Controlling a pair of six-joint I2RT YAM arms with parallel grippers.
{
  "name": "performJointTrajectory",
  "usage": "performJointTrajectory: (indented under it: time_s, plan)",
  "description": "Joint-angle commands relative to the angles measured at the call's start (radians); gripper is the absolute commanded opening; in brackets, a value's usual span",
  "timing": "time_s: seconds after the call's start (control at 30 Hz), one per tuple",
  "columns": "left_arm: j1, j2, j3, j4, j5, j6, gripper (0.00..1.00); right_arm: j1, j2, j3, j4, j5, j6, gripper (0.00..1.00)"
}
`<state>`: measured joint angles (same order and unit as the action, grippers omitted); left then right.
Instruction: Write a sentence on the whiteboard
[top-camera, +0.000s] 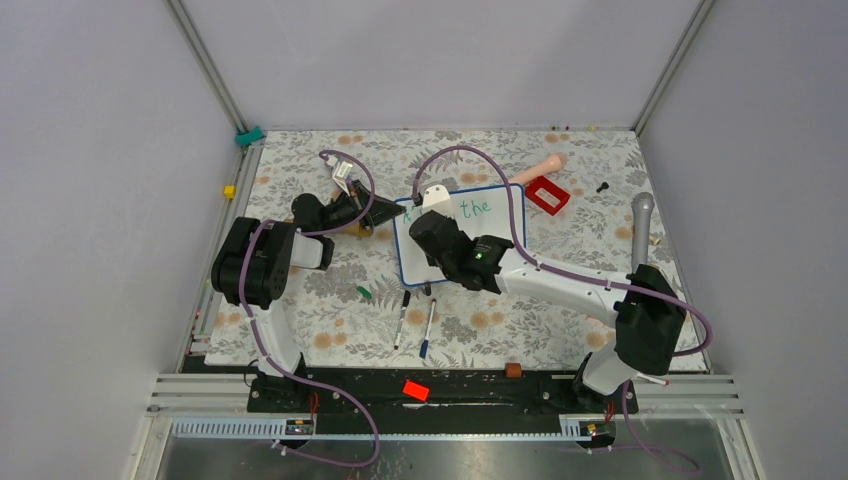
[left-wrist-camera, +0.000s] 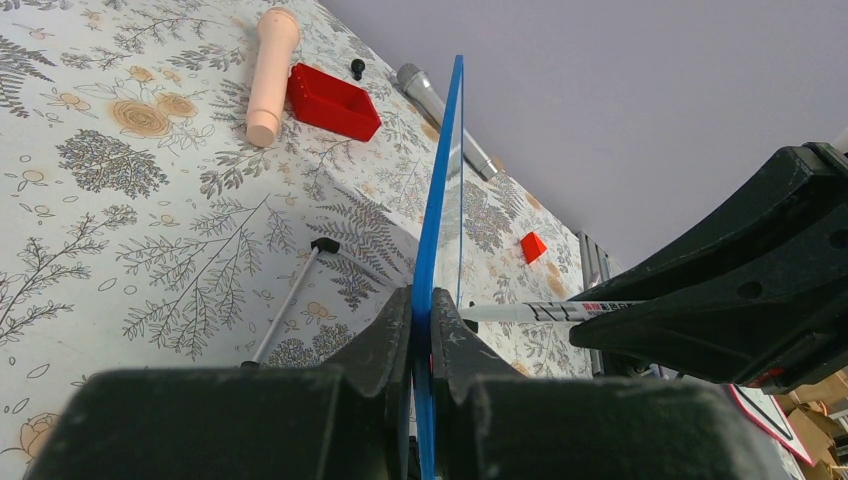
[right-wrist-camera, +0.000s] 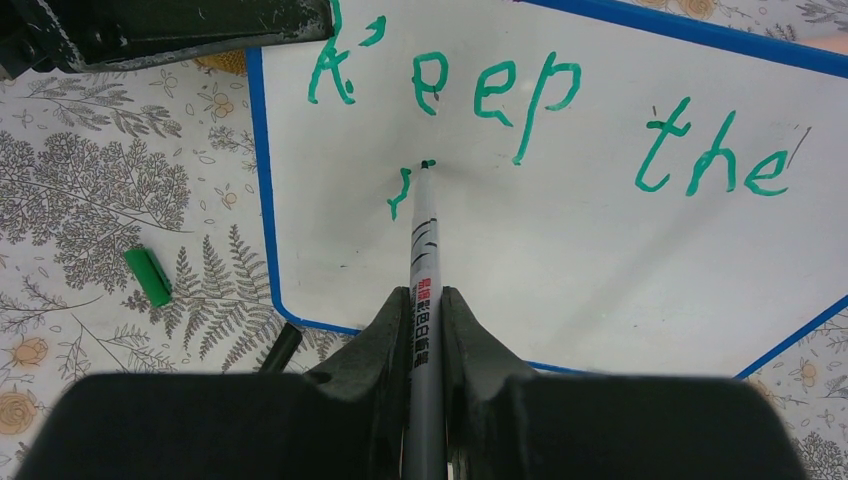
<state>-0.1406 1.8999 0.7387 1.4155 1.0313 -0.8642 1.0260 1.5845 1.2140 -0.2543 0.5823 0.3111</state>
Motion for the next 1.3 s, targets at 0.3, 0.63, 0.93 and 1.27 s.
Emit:
performJointTrajectory:
  time_s: [0.3,0.63,0.93,1.27]
  plan:
    - [-0.001,-0.005,0.012,0.065,-0.005,0.077,0.0,0.005,0.024,0.048,-0.027,-0.042,0.011,0.0]
    - [-0.002,-0.006,0.011,0.065,-0.006,0.077,0.0,0.005,0.034,0.058,-0.068,-0.066,0.033,0.0]
    - [-0.002,-0.006,0.011,0.065,-0.006,0.077,0.0,0.005,0.043,0.062,-0.098,-0.083,0.058,0.0]
    - [-0.001,-0.006,0.011,0.065,-0.006,0.076,0.0,0.005,0.038,0.064,-0.13,-0.112,0.079,0.0]
